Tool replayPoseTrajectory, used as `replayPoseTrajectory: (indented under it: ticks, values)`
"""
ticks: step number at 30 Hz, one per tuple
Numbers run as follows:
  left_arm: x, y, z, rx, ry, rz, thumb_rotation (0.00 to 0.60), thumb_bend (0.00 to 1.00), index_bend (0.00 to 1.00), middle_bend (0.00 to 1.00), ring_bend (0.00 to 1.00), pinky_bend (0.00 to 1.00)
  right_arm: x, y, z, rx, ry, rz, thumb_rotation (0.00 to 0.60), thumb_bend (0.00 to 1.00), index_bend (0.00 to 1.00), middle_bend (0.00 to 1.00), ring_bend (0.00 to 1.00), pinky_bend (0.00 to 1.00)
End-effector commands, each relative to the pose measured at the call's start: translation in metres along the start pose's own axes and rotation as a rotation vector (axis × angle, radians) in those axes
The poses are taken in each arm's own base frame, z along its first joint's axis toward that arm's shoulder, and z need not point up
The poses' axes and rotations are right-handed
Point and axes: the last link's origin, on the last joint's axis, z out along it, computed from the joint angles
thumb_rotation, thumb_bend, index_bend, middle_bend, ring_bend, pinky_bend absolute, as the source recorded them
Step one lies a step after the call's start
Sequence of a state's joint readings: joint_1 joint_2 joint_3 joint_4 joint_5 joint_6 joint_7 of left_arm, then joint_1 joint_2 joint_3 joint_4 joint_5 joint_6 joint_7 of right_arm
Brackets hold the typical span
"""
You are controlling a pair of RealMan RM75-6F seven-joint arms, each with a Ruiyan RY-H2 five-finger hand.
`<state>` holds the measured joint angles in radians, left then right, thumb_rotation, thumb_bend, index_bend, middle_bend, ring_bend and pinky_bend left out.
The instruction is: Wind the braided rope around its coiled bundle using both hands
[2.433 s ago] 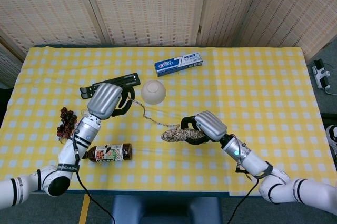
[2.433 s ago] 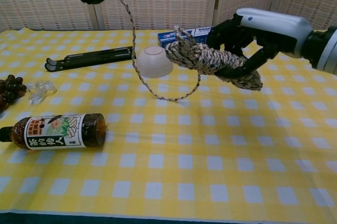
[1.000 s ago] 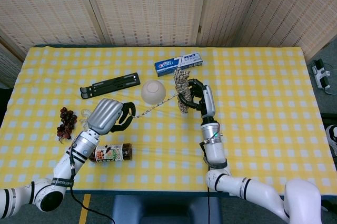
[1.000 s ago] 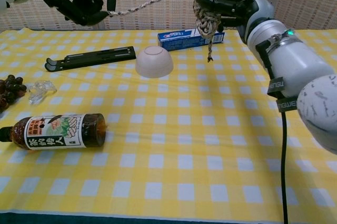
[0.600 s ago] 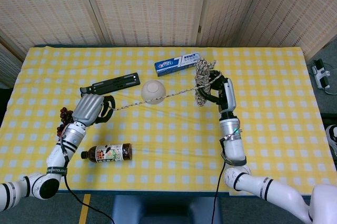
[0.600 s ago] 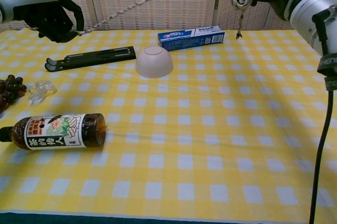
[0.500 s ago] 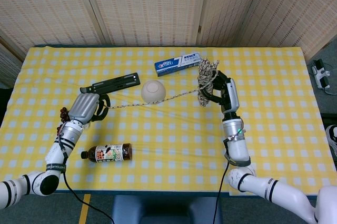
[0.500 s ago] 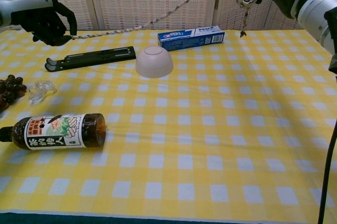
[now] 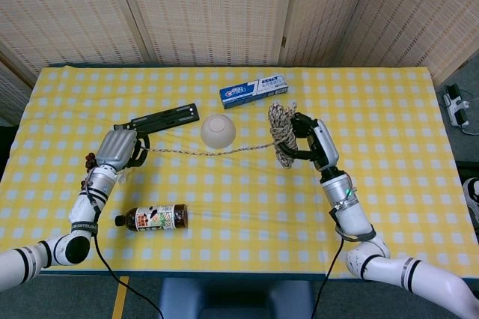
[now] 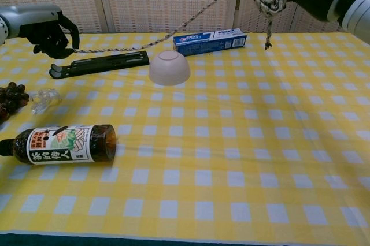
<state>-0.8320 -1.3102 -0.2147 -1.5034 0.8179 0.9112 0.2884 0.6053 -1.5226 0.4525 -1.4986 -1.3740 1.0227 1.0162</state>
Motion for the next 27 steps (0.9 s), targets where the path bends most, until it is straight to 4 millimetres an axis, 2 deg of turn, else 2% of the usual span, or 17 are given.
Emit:
replayPoseTrajectory:
  ticks: [1,7,15,27]
  values:
    - [0.003,0.011,0.001,-0.032,0.005,0.022,0.600,0.55,0.66,0.85,0.76,0.75,-0.002,-0.002,-0.004,-0.003,-0.113,-0.029,0.600,0.55,0.95,0.76,0.82,0.79]
    - [0.014,0.036,-0.003,-0.114,0.034,0.088,0.600,0.55,0.66,0.85,0.77,0.75,-0.004,-0.005,-0.010,-0.021,-0.267,-0.088,0.600,0.55,0.95,0.76,0.82,0.79]
    - [0.040,0.074,-0.008,-0.220,0.119,0.163,0.600,0.55,0.65,0.85,0.76,0.75,-0.013,0.002,-0.023,-0.116,-0.450,-0.197,0.600,0.55,0.95,0.76,0.82,0.79]
    - [0.058,0.140,-0.027,-0.394,0.213,0.178,0.600,0.55,0.65,0.85,0.77,0.75,-0.054,0.015,-0.015,-0.253,-0.580,-0.275,0.600,0.55,0.96,0.77,0.84,0.82]
